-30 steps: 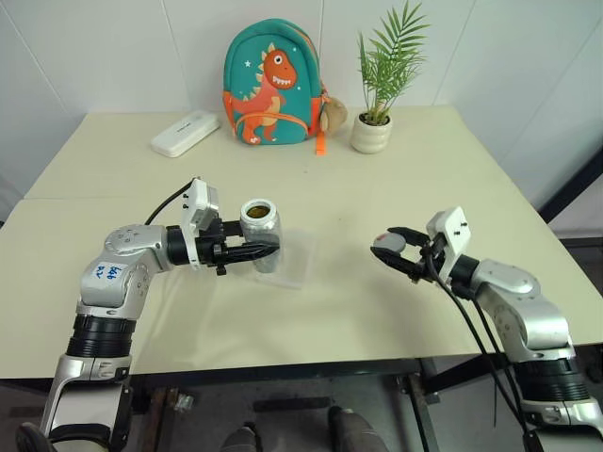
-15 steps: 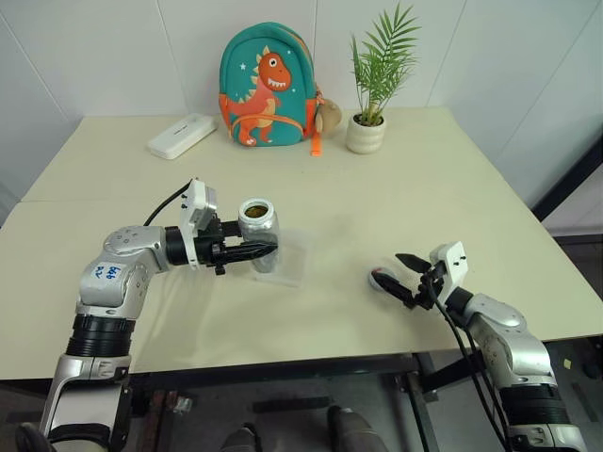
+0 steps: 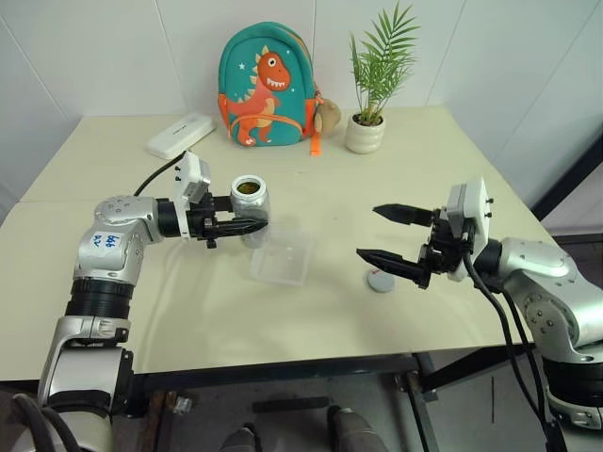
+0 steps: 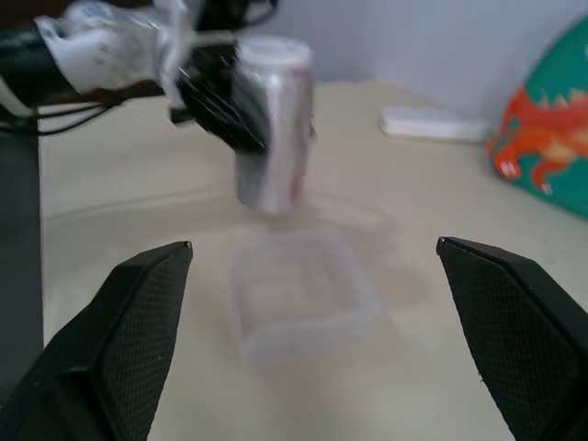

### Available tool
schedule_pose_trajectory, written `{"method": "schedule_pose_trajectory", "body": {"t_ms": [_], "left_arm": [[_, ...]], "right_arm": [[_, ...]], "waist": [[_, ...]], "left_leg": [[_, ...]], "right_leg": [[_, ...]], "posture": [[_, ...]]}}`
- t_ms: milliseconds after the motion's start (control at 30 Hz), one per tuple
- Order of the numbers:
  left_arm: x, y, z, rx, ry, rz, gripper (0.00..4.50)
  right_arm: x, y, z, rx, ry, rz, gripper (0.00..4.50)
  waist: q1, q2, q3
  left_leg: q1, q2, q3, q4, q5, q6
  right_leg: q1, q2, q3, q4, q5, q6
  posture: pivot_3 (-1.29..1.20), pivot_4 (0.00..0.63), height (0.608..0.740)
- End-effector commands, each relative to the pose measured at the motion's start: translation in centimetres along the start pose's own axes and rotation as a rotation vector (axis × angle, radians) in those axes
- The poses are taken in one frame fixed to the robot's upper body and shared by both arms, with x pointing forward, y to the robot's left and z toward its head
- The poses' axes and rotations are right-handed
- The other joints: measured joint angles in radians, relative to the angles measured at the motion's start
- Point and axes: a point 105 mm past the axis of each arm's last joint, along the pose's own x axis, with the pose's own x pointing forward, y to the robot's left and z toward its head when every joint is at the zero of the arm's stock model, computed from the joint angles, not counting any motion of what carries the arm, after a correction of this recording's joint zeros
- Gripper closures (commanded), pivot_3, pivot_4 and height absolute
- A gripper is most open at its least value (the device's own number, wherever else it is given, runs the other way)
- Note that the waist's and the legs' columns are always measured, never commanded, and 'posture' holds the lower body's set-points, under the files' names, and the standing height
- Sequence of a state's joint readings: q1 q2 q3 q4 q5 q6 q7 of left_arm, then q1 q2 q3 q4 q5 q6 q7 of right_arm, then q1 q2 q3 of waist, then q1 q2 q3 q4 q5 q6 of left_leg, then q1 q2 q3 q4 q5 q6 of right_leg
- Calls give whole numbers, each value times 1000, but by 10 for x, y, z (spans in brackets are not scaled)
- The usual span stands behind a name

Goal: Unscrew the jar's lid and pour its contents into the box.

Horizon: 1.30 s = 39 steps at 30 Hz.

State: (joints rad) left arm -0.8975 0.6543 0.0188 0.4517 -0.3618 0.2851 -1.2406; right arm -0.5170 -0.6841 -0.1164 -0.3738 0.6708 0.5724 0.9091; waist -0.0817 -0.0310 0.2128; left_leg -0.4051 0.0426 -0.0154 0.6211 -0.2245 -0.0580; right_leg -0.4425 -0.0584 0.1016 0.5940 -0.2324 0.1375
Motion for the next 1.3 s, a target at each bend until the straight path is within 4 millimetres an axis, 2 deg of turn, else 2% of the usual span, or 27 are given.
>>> {"method": "schedule_pose_trajectory", "body": {"t_ms": [33, 200, 367, 433, 600, 767, 900, 967, 1067, 1200, 1300], "left_arm": [[-20, 14, 9, 104, 60, 68, 2537], [-26, 35, -4, 140, 183, 215, 2537], [-9, 38, 4, 209, 194, 283, 2537], [-2, 36, 6, 288, 231, 289, 2537], [5, 45, 17, 671, 326, 386, 2537], [12, 52, 41, 1280, 390, 520, 2537], [28, 32, 55, 1823, 341, 482, 2537], [35, 24, 53, 2032, 305, 453, 2537], [40, 21, 46, 2196, 268, 451, 2537], [49, 19, 32, 2270, 249, 386, 2537], [55, 18, 36, 2313, 213, 418, 2537]], "right_arm": [[8, 2, 10, -75, -11, -2, 23], [6, -6, -2, -84, 14, -48, 23], [2, -6, -17, -52, 34, -69, 23], [0, -8, -21, -42, 41, -81, 23], [-1, -10, -25, -33, 38, -101, 23], [1, -10, -31, -16, 34, -116, 23], [4, -11, -33, -2, 18, -134, 23], [6, -12, -33, 2, 8, -141, 23], [10, -13, -32, 9, -14, -152, 23], [14, -12, -33, 19, -34, -158, 23], [15, -11, -32, 21, -43, -159, 23]], "waist": [[-1, 0, 0], [8, 0, 0], [29, 0, 0], [30, 0, 0], [25, 0, 0], [26, -1, 0], [30, -1, 0], [31, -1, 0], [31, -1, 0], [28, -1, 0], [29, -1, 0]], "left_leg": [[-1, 0, 0, 0, 0, 0], [-1, 0, 1, 0, -2, 0], [-2, 0, 1, 0, -2, 1], [-2, 0, 1, 0, -2, 0], [-1, 0, 1, 0, -2, 0], [-1, 1, 2, 1, -2, 0], [-1, 0, 3, 1, -2, 0], [-1, 0, 4, 1, -2, -1], [-1, 0, 4, 1, -3, -1], [-1, 0, 4, 1, -3, -1], [-1, 0, 5, 1, -3, -1]], "right_leg": [[0, 0, 0, -1, 0, 0], [0, 0, 0, -2, 1, 2], [0, 0, 0, -1, 2, 4], [0, 0, 0, -1, 2, 5], [0, 0, 0, -1, 2, 5], [0, 0, 0, -1, 2, 5], [0, -1, 1, -2, 3, 6], [0, -1, 2, -2, 4, 7], [0, 0, 2, -1, 4, 7], [0, 0, 2, -1, 4, 7], [0, 0, 2, -1, 4, 7]], "posture": [[0, 150, 740], [0, 150, 740], [0, 150, 740], [0, 150, 740], [0, 150, 740], [0, 150, 740], [0, 150, 740], [0, 150, 740], [0, 150, 740], [0, 150, 740], [0, 150, 740]]}}
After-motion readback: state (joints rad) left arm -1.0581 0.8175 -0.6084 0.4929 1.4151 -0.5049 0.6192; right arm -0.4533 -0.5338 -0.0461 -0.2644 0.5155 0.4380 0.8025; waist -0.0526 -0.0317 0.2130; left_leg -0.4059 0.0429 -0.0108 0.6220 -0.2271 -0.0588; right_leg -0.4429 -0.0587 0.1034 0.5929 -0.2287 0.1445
